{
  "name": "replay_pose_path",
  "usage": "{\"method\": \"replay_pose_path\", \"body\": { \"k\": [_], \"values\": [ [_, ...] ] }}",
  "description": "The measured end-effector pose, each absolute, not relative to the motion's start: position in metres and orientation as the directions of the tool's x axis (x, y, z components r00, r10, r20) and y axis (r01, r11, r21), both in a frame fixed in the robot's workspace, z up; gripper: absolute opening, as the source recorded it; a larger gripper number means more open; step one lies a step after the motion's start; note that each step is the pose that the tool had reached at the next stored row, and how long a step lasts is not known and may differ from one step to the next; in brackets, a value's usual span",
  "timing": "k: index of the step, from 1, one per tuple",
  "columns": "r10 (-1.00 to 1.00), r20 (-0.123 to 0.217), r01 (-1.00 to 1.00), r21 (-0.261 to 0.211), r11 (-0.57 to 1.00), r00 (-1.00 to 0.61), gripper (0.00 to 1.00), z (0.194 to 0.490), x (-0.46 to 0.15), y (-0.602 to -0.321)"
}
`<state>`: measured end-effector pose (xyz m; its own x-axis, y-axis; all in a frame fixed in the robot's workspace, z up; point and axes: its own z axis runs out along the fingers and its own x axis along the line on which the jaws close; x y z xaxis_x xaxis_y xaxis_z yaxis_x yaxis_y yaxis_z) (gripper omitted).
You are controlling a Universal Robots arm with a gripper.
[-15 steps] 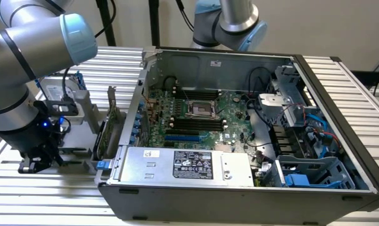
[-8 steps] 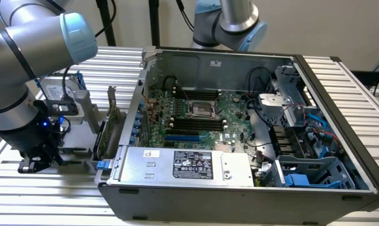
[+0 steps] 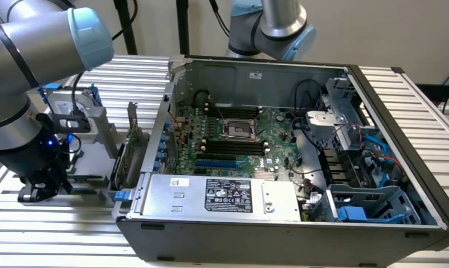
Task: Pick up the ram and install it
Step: 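Pick up the ram and move it above insertion slot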
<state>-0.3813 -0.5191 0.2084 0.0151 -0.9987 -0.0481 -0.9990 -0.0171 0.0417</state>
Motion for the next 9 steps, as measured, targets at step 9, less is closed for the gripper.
{"method": "replay_pose_path", "body": {
  "k": [9],
  "values": [
    [-0.999, -0.048, -0.999, 0.042, -0.017, 0.015, 0.14, 0.245, -0.381, -0.519]
  ]
}}
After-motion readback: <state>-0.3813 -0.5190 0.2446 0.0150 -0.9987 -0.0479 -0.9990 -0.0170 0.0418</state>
